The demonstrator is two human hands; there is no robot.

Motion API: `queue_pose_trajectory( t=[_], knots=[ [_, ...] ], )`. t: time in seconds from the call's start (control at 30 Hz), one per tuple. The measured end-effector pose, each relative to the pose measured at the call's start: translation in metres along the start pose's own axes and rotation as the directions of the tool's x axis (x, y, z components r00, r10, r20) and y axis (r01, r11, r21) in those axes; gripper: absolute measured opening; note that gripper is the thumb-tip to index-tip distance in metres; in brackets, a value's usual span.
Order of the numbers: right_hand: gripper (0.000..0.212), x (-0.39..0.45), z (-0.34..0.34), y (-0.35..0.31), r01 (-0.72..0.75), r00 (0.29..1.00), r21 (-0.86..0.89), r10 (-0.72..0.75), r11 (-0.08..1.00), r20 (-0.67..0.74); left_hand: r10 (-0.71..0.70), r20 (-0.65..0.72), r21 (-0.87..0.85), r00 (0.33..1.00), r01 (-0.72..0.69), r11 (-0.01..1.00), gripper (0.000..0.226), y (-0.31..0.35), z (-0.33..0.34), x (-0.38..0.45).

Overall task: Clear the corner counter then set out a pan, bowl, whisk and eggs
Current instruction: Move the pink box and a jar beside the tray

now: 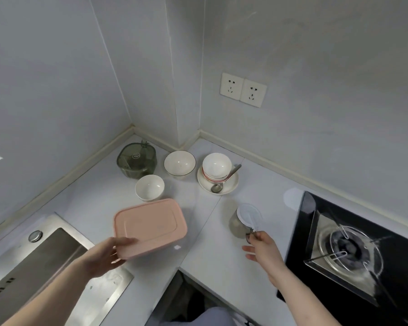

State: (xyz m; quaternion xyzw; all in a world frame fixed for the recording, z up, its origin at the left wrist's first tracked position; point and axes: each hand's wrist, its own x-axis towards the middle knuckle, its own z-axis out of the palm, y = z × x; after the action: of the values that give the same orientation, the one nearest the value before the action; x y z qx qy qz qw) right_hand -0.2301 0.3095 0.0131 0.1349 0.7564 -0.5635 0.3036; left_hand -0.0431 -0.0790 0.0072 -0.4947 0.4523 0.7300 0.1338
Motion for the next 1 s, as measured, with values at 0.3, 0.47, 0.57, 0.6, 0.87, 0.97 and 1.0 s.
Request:
queue_pose_trajectory(
  t=[0.3,0.47,0.57,0.6,0.87,0.97,1.0],
  knots=[
    [0.013,-0.055,-0.051,0.017,0.075,0.996,0.084,-0.07,0.994,-0.055,0.155,0.067,0.185,0.986,-0.165,0.969,0.083,-0.01,0.063,-0.044],
    [0.016,-0.109,-0.107,0.046,0.107,0.986,0.121,-0.091,0.987,-0.138,0.172,0.164,0.264,0.971,-0.212,0.941,0.076,-0.029,0.134,-0.075],
    [0.016,-0.153,-0.151,0.073,0.134,0.973,0.109,-0.11,0.985,-0.205,0.143,0.229,0.305,0.963,-0.211,0.929,0.064,-0.055,0.189,-0.097],
    [0.016,-0.172,-0.171,0.086,0.143,0.965,0.123,-0.111,0.982,-0.236,0.132,0.254,0.312,0.958,-0.21,0.927,0.058,-0.069,0.211,-0.106],
    [0.018,-0.286,-0.289,0.193,0.179,0.877,0.266,-0.031,0.947,-0.479,0.053,0.4,0.407,0.915,-0.229,0.884,0.038,-0.183,0.337,-0.161],
    [0.016,-0.32,-0.322,0.223,0.194,0.846,0.301,-0.004,0.934,-0.533,0.021,0.447,0.444,0.894,-0.242,0.863,0.038,-0.22,0.374,-0.182],
    [0.016,-0.333,-0.334,0.236,0.198,0.836,0.316,0.008,0.928,-0.548,0.01,0.465,0.459,0.885,-0.25,0.853,0.038,-0.235,0.387,-0.19]
  ],
)
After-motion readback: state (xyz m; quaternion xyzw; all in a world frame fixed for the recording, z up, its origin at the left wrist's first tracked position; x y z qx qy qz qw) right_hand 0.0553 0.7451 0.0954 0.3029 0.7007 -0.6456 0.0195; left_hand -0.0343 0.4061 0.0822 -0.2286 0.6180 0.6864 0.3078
